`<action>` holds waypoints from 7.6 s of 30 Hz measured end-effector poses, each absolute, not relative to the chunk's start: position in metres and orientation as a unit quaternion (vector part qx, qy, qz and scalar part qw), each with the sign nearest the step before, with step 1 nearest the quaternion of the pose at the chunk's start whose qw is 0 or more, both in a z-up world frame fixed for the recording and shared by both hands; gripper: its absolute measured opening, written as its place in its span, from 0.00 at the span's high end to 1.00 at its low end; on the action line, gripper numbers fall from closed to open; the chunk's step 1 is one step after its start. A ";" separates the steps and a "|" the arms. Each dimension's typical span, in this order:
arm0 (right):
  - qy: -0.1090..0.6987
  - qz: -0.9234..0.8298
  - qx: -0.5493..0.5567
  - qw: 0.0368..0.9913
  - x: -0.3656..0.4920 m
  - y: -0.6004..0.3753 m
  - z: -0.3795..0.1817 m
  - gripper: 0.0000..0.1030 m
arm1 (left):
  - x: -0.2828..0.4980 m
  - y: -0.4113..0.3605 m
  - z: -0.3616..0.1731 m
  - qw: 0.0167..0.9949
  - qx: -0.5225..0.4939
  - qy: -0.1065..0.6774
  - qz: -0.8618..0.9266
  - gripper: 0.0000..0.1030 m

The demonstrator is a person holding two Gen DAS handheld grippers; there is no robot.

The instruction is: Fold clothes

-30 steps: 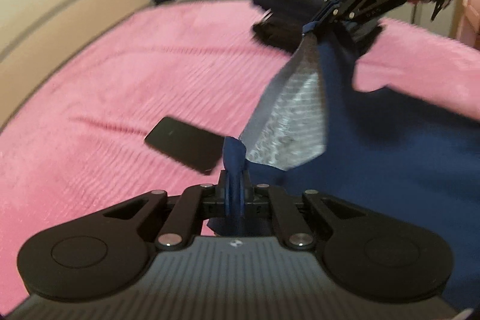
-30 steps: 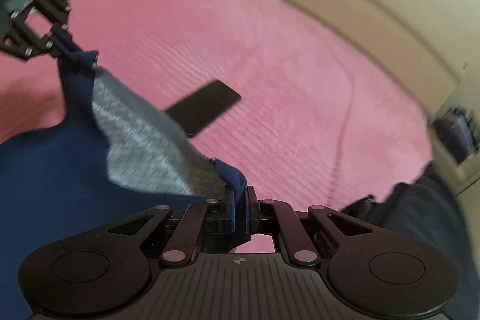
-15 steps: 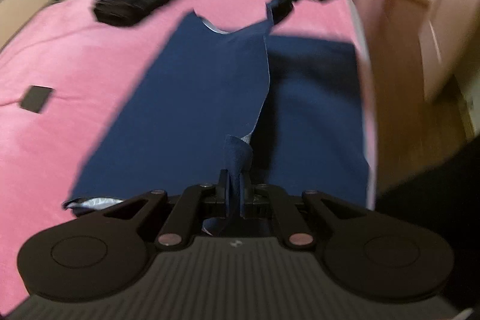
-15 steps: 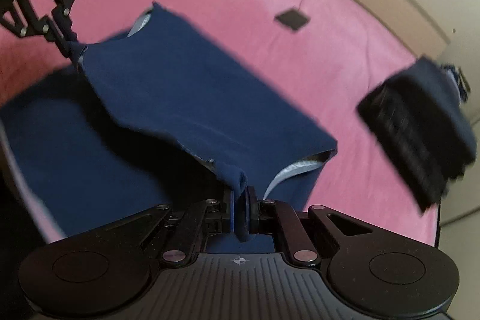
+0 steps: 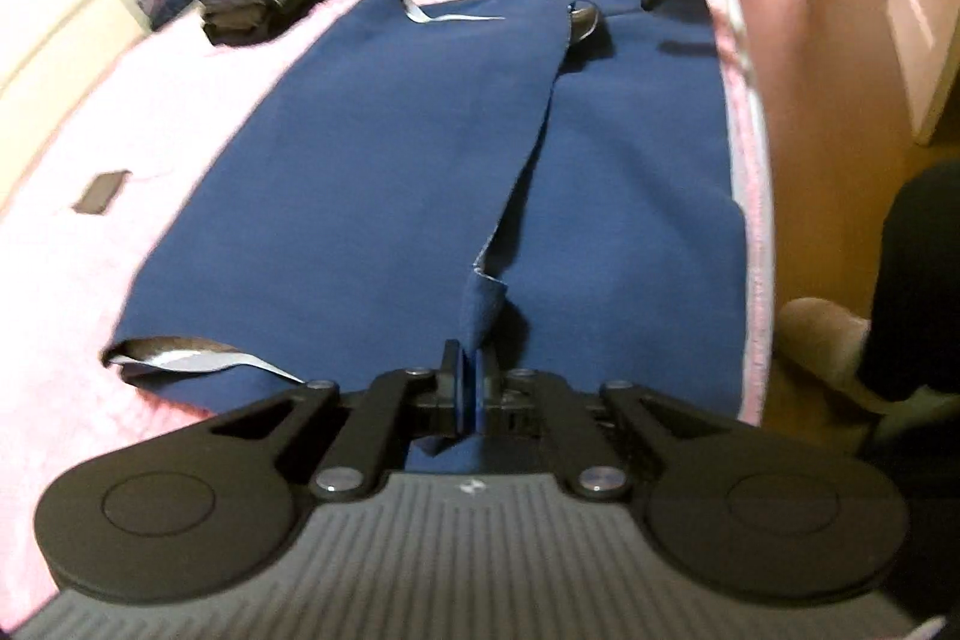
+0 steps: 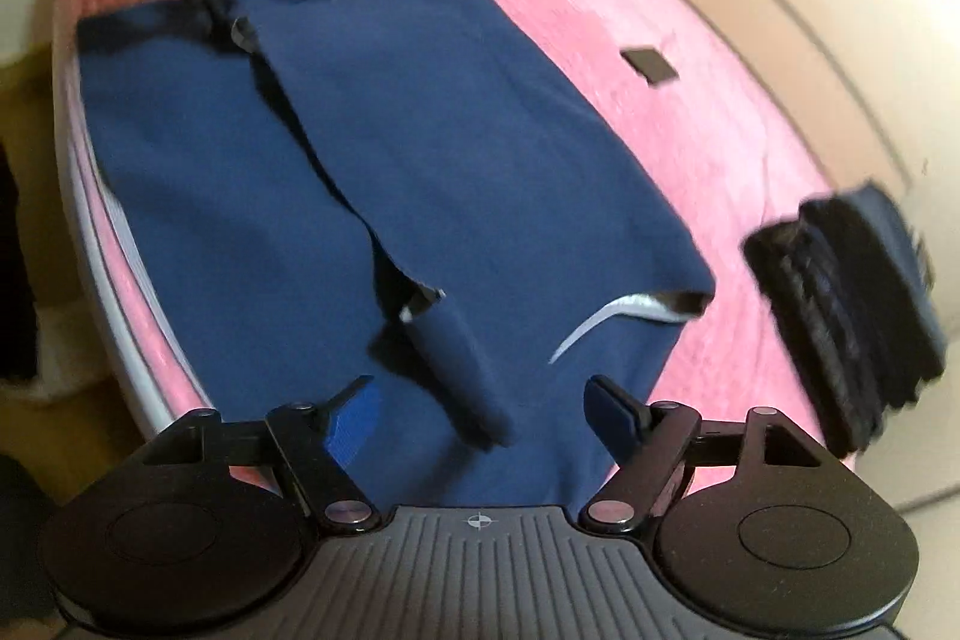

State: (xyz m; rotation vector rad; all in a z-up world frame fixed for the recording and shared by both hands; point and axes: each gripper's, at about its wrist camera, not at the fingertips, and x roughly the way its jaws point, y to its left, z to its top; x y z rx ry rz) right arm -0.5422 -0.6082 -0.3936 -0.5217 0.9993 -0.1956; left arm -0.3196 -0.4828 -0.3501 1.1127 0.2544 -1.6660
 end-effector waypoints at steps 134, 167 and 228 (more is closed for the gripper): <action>0.339 -0.183 0.079 0.919 -0.556 -0.539 -0.386 0.39 | -0.387 -0.361 -0.357 0.744 0.362 0.145 -0.543 0.85; 0.341 -0.007 -0.184 0.922 -0.443 -0.419 -0.427 0.18 | -0.368 -0.381 -0.345 0.620 0.485 0.036 -0.616 0.98; 0.085 -0.307 0.396 0.861 -0.642 -0.624 -0.422 0.96 | -0.421 -0.746 -0.362 0.408 0.612 -0.269 -0.622 0.64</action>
